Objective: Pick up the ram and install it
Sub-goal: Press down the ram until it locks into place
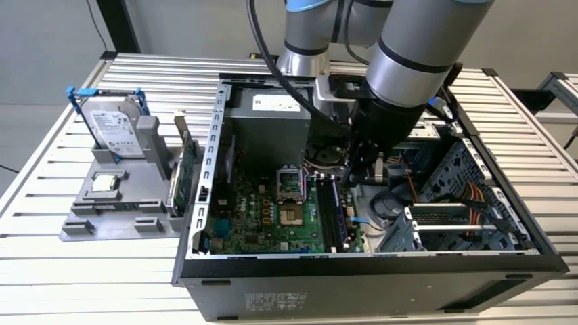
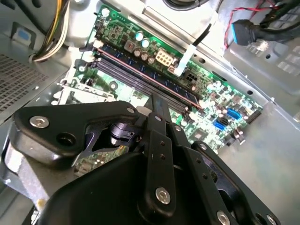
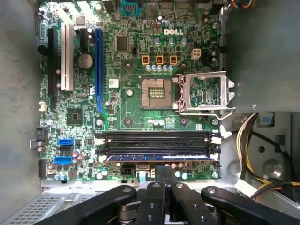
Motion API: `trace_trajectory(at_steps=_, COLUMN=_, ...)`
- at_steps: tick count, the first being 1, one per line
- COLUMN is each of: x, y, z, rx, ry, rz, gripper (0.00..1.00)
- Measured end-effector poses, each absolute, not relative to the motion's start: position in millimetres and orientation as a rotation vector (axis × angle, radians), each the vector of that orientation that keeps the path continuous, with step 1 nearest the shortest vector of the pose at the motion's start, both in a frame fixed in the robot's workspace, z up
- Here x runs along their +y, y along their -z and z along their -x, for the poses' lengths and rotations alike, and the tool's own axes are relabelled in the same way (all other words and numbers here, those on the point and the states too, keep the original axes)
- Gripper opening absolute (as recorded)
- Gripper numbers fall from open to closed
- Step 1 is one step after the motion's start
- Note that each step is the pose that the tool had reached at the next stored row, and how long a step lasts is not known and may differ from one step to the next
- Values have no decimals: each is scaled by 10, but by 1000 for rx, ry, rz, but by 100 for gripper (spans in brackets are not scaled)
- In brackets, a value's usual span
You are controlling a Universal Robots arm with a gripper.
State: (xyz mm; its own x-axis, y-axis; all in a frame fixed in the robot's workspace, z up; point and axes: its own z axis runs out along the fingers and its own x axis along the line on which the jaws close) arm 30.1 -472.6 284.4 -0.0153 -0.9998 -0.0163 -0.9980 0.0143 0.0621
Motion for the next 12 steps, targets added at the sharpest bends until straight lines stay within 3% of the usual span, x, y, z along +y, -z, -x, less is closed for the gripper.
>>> trace_trajectory(at_steps=12, x=-4725, y=-2875, z=-302, rx=-2207, ry=99, rz=-2175, gripper=0)
